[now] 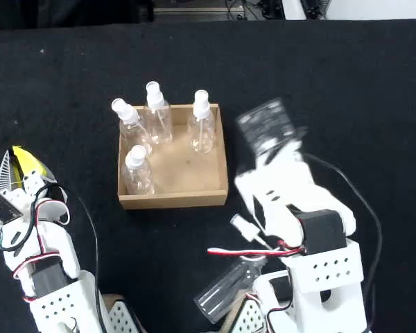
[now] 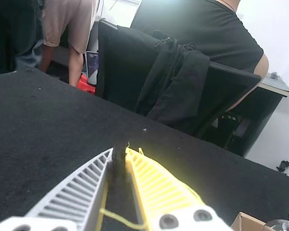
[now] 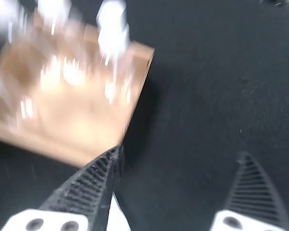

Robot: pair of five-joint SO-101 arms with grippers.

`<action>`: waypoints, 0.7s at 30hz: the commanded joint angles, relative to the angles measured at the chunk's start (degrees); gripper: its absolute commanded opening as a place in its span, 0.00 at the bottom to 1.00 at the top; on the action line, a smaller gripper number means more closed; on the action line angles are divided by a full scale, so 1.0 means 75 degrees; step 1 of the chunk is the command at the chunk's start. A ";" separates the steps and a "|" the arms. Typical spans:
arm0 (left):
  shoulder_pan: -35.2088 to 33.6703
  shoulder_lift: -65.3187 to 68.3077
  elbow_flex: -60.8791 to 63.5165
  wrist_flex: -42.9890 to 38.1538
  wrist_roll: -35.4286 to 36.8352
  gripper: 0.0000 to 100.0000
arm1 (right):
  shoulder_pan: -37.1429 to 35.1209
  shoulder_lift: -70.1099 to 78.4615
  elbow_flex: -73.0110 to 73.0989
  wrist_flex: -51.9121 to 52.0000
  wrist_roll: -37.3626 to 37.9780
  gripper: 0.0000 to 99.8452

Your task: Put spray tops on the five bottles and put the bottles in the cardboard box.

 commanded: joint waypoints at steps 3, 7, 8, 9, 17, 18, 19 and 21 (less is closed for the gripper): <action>-0.0064 -0.0082 0.0158 0.0059 0.0047 0.03 | 0.0152 -0.0205 0.0076 0.1676 0.4501 0.27; -0.0053 -0.0082 0.0147 0.0375 0.0070 0.03 | -0.0211 -0.0193 0.0135 0.2895 0.6412 0.28; -0.0053 -0.0082 0.0123 0.0399 0.0070 0.03 | -0.0363 -0.0193 0.0123 0.3048 0.6681 0.28; -0.0053 -0.0082 0.0123 0.0399 0.0070 0.03 | -0.0516 -0.0182 0.0123 0.3130 0.6822 0.28; -0.0111 -0.0082 0.0135 0.0410 0.0070 0.03 | -0.2426 0.1623 0.0815 0.3235 0.7361 0.28; -0.0111 -0.0082 0.0135 0.0410 0.0070 0.03 | -0.2637 0.1952 0.0791 0.3235 0.7385 0.28; -0.0111 -0.0082 0.0147 0.0410 0.0070 0.03 | -0.2872 0.2256 0.0721 0.3235 0.7396 0.28; -0.0240 -0.0082 0.0147 0.0410 0.0070 0.03 | -0.3235 0.2725 0.0604 0.3259 0.7420 0.28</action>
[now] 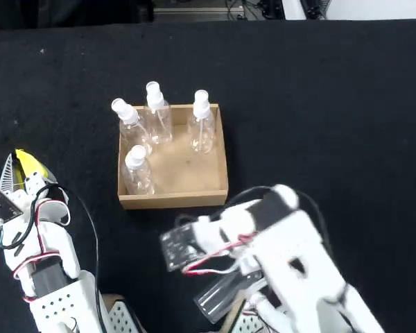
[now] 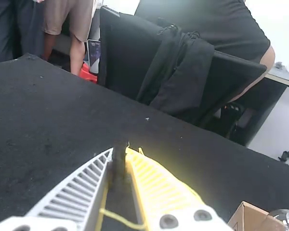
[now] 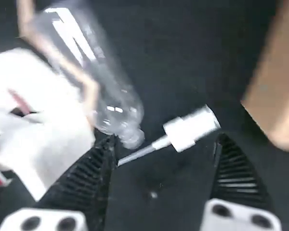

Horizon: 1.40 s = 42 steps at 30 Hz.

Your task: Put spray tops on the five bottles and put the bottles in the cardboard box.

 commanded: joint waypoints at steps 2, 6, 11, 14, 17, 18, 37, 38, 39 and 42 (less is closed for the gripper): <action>-0.0404 -0.0082 0.0135 0.0035 0.0129 0.03 | -0.0903 0.0862 -0.0217 0.0234 0.0105 0.28; -0.0639 -0.0082 0.0123 0.0023 0.0563 0.03 | -0.1618 0.0815 0.0041 0.0234 0.0164 0.28; -0.0651 -0.0082 0.0147 -0.0023 0.0563 0.03 | -0.1852 0.0862 0.0451 0.0211 0.0656 0.28; -0.0651 -0.0082 0.0123 -0.0023 0.0586 0.03 | -0.1864 0.0862 0.0510 0.0211 0.0703 0.28; -0.0686 -0.0082 0.0100 -0.0023 0.0598 0.03 | -0.1899 0.0873 0.0733 0.0094 0.0938 0.28; -0.0744 -0.0082 0.0100 -0.0023 0.0598 0.03 | -0.1969 0.0873 0.0873 0.0012 0.0961 0.28; -0.0862 -0.0082 0.0088 -0.0035 0.0610 0.03 | -0.2462 0.0873 0.2866 -0.2274 0.0938 0.28; -0.0862 -0.0082 0.0088 -0.0035 0.0610 0.03 | -0.2368 0.0873 0.2866 -0.2274 0.0938 0.28; -0.0862 -0.0082 0.0088 -0.0035 0.0610 0.03 | -0.2297 0.0873 0.2866 -0.2321 0.0938 0.28; -0.0862 -0.0082 0.0088 -0.0035 0.0610 0.03 | -0.2016 0.0873 0.2866 -0.2356 0.0938 0.28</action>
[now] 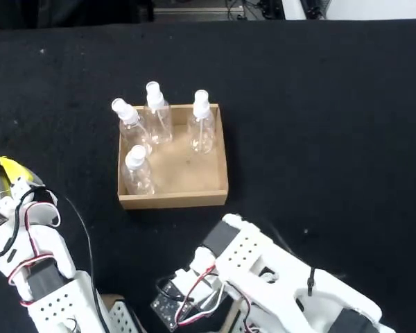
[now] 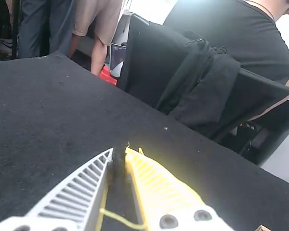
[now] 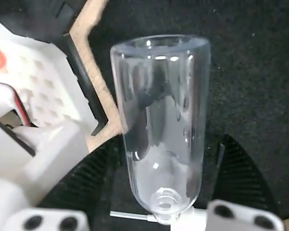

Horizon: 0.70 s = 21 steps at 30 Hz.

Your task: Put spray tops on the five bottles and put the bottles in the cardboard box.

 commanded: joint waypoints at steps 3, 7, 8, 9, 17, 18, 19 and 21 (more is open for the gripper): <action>-0.0100 -0.0082 0.0088 -0.0035 0.0047 0.03 | 0.0727 0.0123 0.0346 -0.0094 0.0000 0.24; -0.0088 -0.0082 0.0088 -0.0035 0.0047 0.03 | 0.0949 0.0123 0.0779 -0.0539 0.0035 0.20; -0.0088 -0.0082 0.0088 -0.0035 0.0047 0.03 | 0.0961 0.0123 0.0779 -0.0527 0.0035 0.20; -0.0064 -0.0082 0.0088 -0.0035 0.0047 0.03 | 0.0961 0.0123 0.0779 -0.0551 0.0023 0.20; -0.0064 -0.0082 0.0088 -0.0035 0.0047 0.03 | 0.0973 0.0111 0.0967 -0.0750 0.0000 0.19; -0.0064 -0.0082 0.0088 -0.0035 0.0047 0.03 | 0.0973 0.0076 0.0967 -0.0750 -0.0012 0.19; -0.0064 -0.0082 0.0088 -0.0035 0.0047 0.03 | 0.0985 0.0076 0.0944 -0.0727 -0.0012 0.19; -0.0064 -0.0082 0.0088 -0.0035 0.0047 0.03 | 0.0985 0.0076 0.0779 -0.0692 -0.0270 0.19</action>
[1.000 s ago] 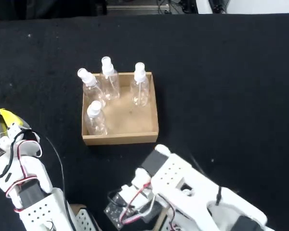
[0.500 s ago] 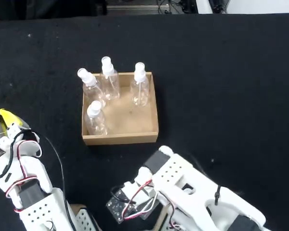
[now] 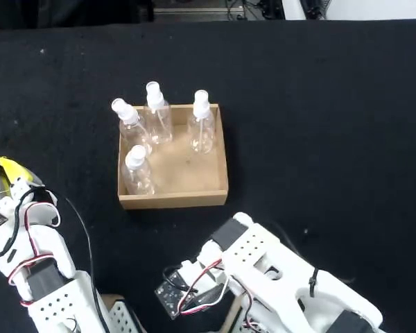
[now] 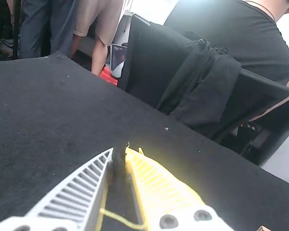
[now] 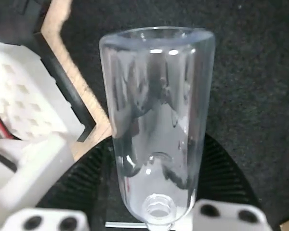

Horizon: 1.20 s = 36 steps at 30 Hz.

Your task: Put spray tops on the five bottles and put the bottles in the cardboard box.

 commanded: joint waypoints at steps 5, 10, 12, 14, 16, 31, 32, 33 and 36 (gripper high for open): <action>-0.0029 -0.0082 0.0088 -0.0035 0.0047 0.03 | 0.0141 0.0076 -0.0709 0.0645 -0.1500 0.19; -0.0053 -0.0082 0.0088 -0.0035 0.0047 0.03 | 0.0176 0.0064 -0.1483 0.1618 -0.1817 0.19; -0.0053 -0.0082 0.0088 -0.0035 0.0047 0.03 | 0.0176 0.0064 -0.1741 0.1864 -0.1934 0.19; -0.0053 -0.0082 0.0088 -0.0035 0.0047 0.03 | 0.0199 0.0064 -0.2057 0.2204 -0.1993 0.19; -0.0053 -0.0082 0.0088 -0.0035 0.0047 0.03 | 0.0539 0.0064 -0.2456 0.2579 -0.1993 0.19; -0.0018 -0.0082 0.0088 -0.0035 0.0047 0.03 | 0.8885 0.0123 -0.4530 0.3329 0.0375 0.19; -0.0018 -0.0082 0.0088 -0.0035 0.0047 0.03 | 0.9307 0.0123 -0.4530 0.3188 0.0293 0.19; -0.0018 -0.0082 0.0088 -0.0035 0.0047 0.03 | 0.9670 0.0123 -0.4530 0.2989 0.0094 0.19; -0.0018 -0.0082 0.0088 -0.0035 0.0047 0.03 | 1.0479 0.0170 -0.4448 0.2098 -0.1407 0.19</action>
